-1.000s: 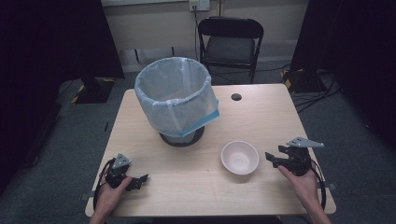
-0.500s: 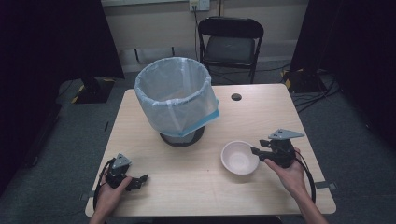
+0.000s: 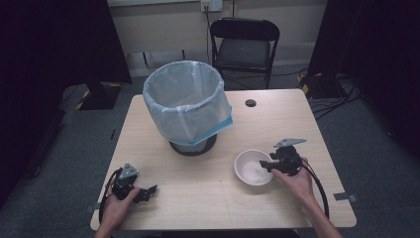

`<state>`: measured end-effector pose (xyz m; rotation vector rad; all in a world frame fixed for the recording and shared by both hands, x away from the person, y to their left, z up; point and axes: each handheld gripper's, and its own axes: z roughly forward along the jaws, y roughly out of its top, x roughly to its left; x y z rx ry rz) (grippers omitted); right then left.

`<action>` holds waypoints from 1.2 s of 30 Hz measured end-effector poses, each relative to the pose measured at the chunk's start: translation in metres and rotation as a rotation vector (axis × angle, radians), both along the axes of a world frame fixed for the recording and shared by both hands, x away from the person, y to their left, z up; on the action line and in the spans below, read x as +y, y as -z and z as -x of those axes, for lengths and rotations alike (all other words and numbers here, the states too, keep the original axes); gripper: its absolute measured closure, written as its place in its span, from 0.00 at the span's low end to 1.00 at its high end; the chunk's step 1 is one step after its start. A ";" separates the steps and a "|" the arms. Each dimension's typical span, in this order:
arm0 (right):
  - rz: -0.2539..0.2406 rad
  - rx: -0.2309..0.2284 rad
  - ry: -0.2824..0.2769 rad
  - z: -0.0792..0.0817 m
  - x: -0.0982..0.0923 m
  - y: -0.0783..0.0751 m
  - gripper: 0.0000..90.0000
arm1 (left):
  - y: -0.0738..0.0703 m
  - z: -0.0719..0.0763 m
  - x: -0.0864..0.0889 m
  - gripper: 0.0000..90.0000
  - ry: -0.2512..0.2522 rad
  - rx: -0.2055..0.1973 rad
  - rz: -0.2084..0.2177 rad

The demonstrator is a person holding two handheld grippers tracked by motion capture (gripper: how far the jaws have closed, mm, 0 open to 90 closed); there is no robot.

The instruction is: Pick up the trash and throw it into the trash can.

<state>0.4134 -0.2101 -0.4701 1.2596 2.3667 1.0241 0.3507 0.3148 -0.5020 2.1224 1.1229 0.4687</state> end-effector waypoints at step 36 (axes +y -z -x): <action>-0.131 -0.069 -0.020 0.010 0.005 -0.030 0.96 | 0.000 0.000 0.000 0.00 0.001 0.000 -0.001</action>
